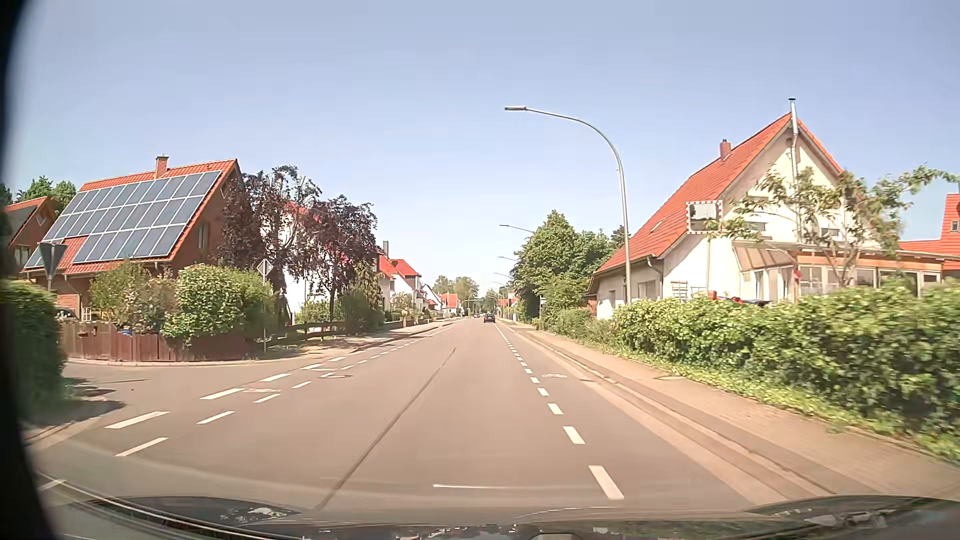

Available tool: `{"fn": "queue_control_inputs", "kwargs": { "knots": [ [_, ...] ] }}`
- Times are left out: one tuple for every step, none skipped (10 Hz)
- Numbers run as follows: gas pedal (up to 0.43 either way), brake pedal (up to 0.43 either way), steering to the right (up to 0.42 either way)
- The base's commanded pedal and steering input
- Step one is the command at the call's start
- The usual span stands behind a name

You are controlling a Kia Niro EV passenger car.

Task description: Follow the waypoints while adhering to traffic rules and regulations

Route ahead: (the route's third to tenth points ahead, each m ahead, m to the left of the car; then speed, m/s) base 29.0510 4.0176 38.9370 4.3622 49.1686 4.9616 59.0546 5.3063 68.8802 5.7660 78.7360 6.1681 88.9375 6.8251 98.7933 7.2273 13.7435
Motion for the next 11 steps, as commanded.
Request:
{"fn": "queue_control_inputs", "kwargs": {
  "knots": [
    [0.157, 0.000, -0.016],
    [0.157, 0.000, -0.015],
    [0.157, 0.000, -0.015],
    [0.157, 0.000, -0.013],
    [0.157, 0.000, -0.011],
    [0.150, 0.000, -0.009],
    [0.150, 0.000, -0.008],
    [0.130, 0.000, -0.008],
    [0.110, 0.000, -0.007],
    [0.110, 0.000, -0.007],
    [0.098, 0.000, -0.006]
  ]
}}
